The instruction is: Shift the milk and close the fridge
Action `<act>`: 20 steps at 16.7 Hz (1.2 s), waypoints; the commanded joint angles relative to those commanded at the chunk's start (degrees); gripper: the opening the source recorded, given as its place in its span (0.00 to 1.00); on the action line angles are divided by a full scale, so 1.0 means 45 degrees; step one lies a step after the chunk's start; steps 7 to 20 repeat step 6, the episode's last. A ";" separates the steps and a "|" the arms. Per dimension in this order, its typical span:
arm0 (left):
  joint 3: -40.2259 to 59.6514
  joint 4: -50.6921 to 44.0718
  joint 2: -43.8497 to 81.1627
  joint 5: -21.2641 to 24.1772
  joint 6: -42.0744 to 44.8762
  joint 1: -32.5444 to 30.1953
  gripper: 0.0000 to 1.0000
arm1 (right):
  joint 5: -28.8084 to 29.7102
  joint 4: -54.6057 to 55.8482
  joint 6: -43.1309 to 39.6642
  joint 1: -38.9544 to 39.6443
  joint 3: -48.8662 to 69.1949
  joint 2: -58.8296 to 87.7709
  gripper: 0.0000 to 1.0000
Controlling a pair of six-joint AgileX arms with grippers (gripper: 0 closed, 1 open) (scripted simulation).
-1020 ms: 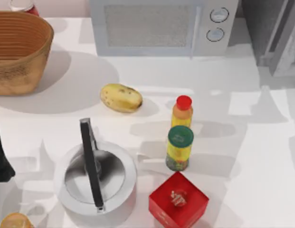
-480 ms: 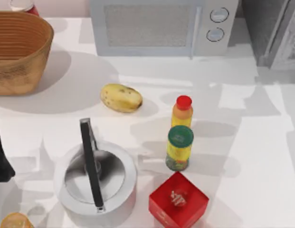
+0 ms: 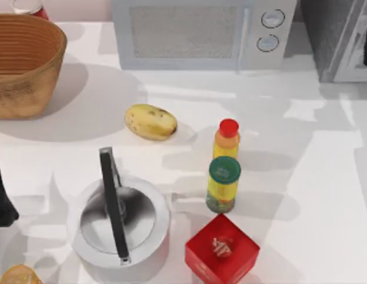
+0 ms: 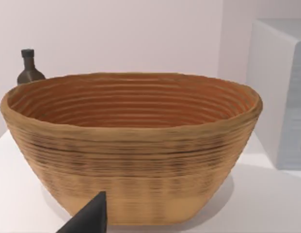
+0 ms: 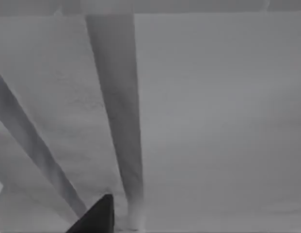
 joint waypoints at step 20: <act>0.0000 0.0000 0.0000 0.0000 0.0000 0.0000 1.00 | 0.0016 -0.0388 -0.0043 0.0056 0.1762 0.1370 1.00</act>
